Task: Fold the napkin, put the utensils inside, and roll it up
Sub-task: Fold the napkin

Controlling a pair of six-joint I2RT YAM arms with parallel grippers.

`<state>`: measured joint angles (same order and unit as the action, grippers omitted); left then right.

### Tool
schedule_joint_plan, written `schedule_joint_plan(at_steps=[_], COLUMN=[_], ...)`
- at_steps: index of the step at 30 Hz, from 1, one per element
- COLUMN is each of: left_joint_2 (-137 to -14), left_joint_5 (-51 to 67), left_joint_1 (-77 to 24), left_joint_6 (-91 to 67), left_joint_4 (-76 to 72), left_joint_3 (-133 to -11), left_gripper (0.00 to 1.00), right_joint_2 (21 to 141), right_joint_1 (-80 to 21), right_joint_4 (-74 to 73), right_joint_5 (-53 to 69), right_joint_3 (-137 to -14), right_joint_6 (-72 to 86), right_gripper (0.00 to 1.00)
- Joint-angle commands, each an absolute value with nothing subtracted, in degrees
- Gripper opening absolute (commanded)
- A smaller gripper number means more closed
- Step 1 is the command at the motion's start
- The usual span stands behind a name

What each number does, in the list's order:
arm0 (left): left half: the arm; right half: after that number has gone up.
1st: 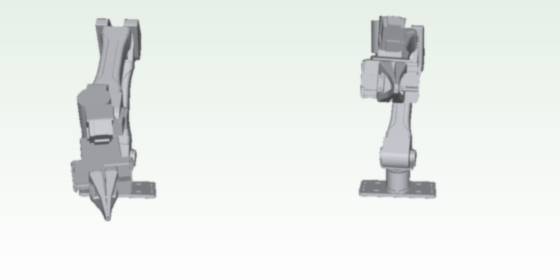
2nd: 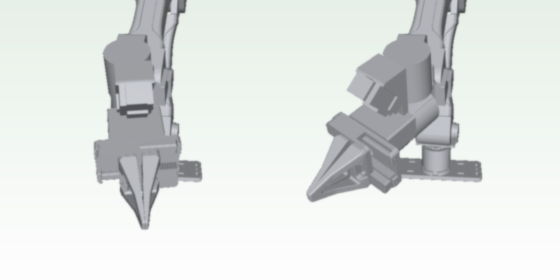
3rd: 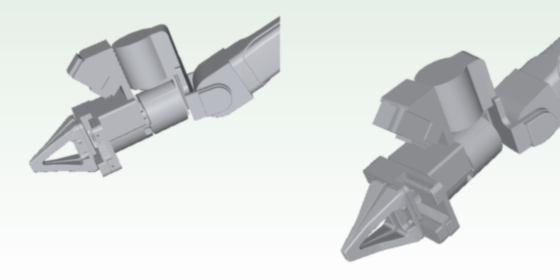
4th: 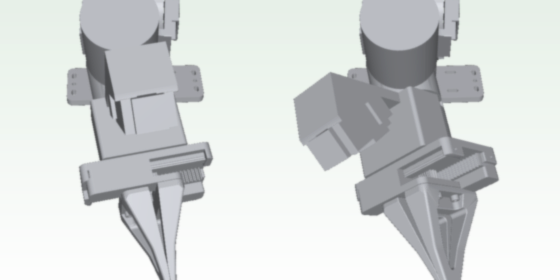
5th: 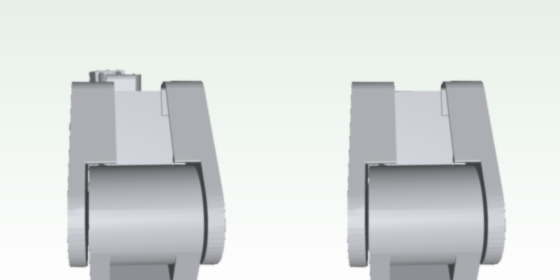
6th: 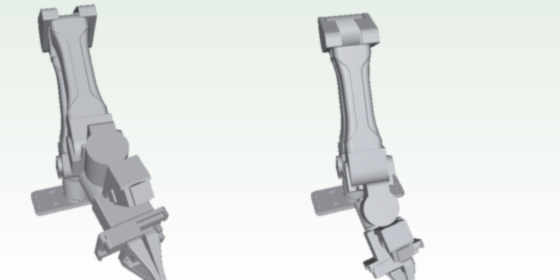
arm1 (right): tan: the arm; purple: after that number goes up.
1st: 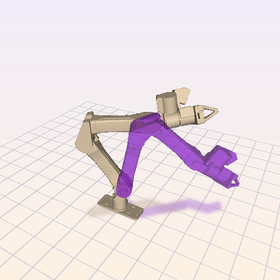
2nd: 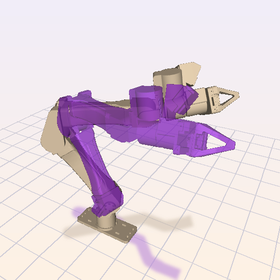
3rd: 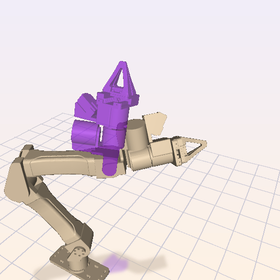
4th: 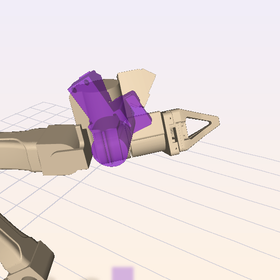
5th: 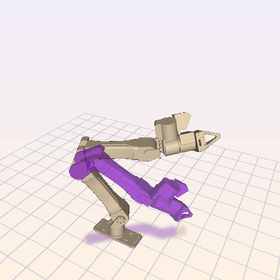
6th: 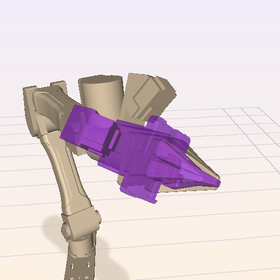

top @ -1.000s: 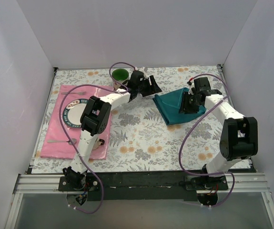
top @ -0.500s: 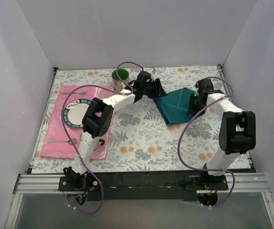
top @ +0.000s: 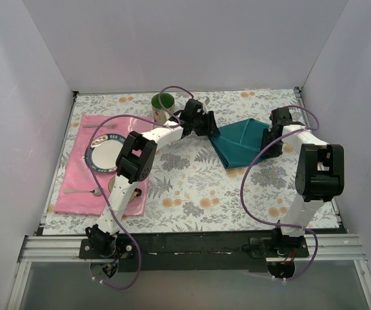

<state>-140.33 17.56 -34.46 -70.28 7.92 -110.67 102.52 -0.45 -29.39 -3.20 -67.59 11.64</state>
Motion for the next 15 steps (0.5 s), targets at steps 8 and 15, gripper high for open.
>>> schedule_joint_plan(at_steps=[8,15], left_joint_2=[-137.47,-132.82], left_joint_5=[17.49,17.85], left_joint_1=[-34.89,-35.07], left_joint_6=[-65.74,-70.03], left_joint_4=[11.69,12.13], left_joint_3=[-119.27,-115.07], left_gripper=[0.50,0.51], right_joint_2=[100.54,98.97], right_joint_1=[-0.97,-2.10], right_joint_4=[-29.35,-28.22], right_joint_5=[-3.07,-0.27], right_joint_3=[-72.68,-70.06], right_joint_6=[10.11,9.23], right_gripper=[0.45,0.45])
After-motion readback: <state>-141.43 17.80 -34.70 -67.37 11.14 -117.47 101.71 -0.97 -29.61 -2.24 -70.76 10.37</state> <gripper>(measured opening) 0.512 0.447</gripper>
